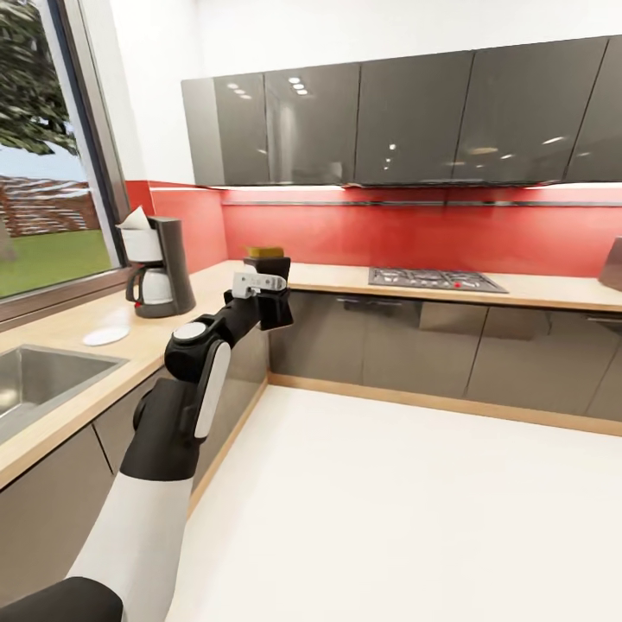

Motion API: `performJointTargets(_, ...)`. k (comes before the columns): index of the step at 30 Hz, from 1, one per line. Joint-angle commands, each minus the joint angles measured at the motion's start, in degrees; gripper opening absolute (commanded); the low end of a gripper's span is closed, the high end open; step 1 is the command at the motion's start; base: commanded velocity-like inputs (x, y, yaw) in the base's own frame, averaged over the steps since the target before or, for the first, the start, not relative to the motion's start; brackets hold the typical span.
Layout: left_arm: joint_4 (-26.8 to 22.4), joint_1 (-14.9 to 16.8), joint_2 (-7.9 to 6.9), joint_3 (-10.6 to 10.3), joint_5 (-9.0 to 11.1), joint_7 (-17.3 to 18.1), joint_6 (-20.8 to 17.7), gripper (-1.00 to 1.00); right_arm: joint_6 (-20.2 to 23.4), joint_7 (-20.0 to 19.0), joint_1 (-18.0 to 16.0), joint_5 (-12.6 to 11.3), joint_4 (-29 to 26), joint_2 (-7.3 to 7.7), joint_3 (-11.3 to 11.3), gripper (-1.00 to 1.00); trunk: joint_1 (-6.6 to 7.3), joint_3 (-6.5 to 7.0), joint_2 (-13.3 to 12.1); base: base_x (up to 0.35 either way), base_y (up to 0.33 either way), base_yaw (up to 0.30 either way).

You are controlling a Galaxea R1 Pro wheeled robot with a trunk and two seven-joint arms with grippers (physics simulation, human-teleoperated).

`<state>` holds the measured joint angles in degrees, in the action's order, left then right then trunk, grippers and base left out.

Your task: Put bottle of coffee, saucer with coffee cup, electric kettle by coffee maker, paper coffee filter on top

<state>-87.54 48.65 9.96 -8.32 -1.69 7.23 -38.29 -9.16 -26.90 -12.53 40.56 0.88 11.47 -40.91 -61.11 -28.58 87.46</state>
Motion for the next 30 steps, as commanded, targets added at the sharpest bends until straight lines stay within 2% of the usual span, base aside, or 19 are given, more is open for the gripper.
performJointTargets(1,-0.06,-0.08,0.04,0.06,-0.16,0.32,-0.29,-1.00,-0.24,-0.08,-0.04,0.56,0.09,0.04,-0.48,1.00,-0.03,-0.06,0.03,0.326,-0.094,0.000)
performJointTargets(30,-0.01,-0.40,0.04,0.06,-0.16,0.32,-0.28,-1.00,-0.24,-0.07,-0.04,0.54,0.16,0.01,-0.48,1.00,-0.03,-0.06,0.03,0.326,-0.122,0.000)
